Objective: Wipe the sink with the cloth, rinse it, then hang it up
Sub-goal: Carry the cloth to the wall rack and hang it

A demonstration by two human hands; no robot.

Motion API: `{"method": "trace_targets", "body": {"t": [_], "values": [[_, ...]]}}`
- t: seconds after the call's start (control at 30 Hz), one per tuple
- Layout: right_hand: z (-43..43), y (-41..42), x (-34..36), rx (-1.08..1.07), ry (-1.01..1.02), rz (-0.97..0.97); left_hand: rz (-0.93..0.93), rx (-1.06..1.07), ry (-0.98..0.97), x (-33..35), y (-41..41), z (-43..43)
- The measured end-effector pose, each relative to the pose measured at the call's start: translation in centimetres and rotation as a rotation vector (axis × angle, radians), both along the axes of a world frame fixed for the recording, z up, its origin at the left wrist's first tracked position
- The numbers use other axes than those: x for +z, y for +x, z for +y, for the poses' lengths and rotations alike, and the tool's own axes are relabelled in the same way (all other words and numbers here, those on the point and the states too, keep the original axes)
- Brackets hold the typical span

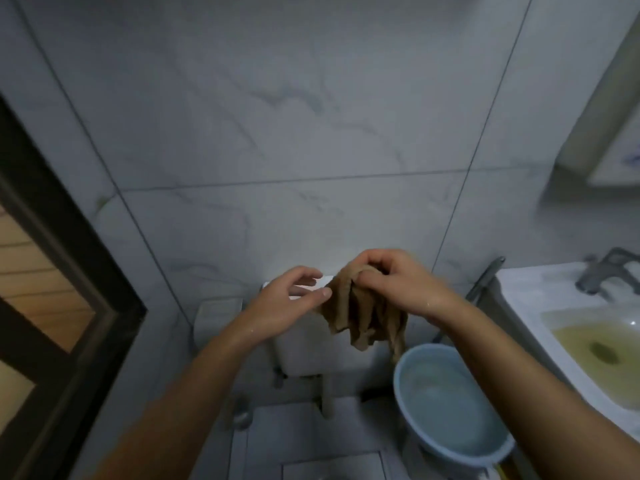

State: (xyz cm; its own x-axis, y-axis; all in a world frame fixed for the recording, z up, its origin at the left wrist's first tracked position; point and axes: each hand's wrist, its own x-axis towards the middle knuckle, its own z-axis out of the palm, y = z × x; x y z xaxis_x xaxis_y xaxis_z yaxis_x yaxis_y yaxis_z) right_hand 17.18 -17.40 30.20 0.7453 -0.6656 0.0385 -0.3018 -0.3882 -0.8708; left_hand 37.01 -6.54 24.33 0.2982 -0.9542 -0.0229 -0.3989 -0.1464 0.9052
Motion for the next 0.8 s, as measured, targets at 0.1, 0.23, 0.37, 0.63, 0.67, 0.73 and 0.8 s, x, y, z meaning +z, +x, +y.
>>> {"method": "trace_targets", "body": {"t": [0.1,0.23,0.37,0.63,0.67,0.73,0.8], "values": [[-1.7,0.8,7.5,0.042,-0.093,-0.082,0.003,-0.040,-0.137,6.2,0.6,-1.7],[-3.3,0.9,15.8,0.075,-0.187,-0.133,-0.050,0.050,-0.322,13.6,2.5,-2.6],[-4.3,0.9,22.0,0.051,-0.331,-0.126,-0.068,0.104,-0.436,20.8,3.2,-2.5],[-5.5,0.2,27.5,0.124,-0.649,0.178,-0.369,0.110,-0.440,32.1,4.5,-1.2],[-5.4,0.0,28.0,0.148,-0.617,0.174,-0.382,0.096,-0.422,32.8,4.3,-1.2],[-5.5,-0.2,29.0,0.163,-0.581,0.122,-0.423,0.068,-0.395,34.0,3.8,-1.2],[-5.6,-0.2,29.8,0.121,-0.584,0.034,-0.450,-0.001,-0.363,34.9,3.2,-1.0]]}}
